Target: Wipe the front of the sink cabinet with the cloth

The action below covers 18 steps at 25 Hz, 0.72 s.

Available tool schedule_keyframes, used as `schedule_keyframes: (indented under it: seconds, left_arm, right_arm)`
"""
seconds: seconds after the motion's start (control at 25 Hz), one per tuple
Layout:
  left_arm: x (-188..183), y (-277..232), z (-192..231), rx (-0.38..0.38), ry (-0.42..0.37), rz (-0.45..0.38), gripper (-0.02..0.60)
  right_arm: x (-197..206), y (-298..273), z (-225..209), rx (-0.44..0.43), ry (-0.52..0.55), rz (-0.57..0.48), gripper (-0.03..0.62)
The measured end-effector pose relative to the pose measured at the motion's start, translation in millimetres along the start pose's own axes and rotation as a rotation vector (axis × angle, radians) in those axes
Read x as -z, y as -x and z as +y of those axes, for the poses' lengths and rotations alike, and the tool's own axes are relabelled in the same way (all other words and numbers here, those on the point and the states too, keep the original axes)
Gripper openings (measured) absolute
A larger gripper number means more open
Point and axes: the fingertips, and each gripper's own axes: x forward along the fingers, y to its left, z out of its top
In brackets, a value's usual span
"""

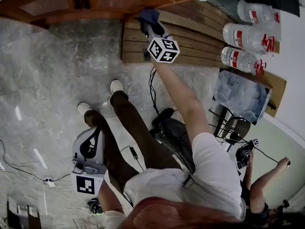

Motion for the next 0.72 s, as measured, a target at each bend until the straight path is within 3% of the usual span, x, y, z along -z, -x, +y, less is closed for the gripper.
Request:
schedule_keyframes:
  seconds: [0.16,0.28,0.56,0.72]
  left_arm:
    - [-28.0,5.7,-2.5,-0.006,-0.033,-0.006,-0.002]
    - [-56.7,23.4,5.5,-0.076,-0.041,-0.009,-0.002]
    - [-173.9,58.3,12.1,-0.155,-0.165,-0.066,-0.002]
    - [-242.0,71.1,2.9,-0.159,-0.224,-0.109,-0.002]
  right_arm:
    - [-50.8,47.8,37.8,-0.111,0.117,-0.055,0.103]
    - [-91.8,96.8,71.5,-0.195,0.178,-0.09,0.103]
    - [-226.7,214.1,161.6,-0.347,0.193,-0.247,0.103]
    - [-306.7,277.3,196.5,-0.378,0.218,-0.345,0.103]
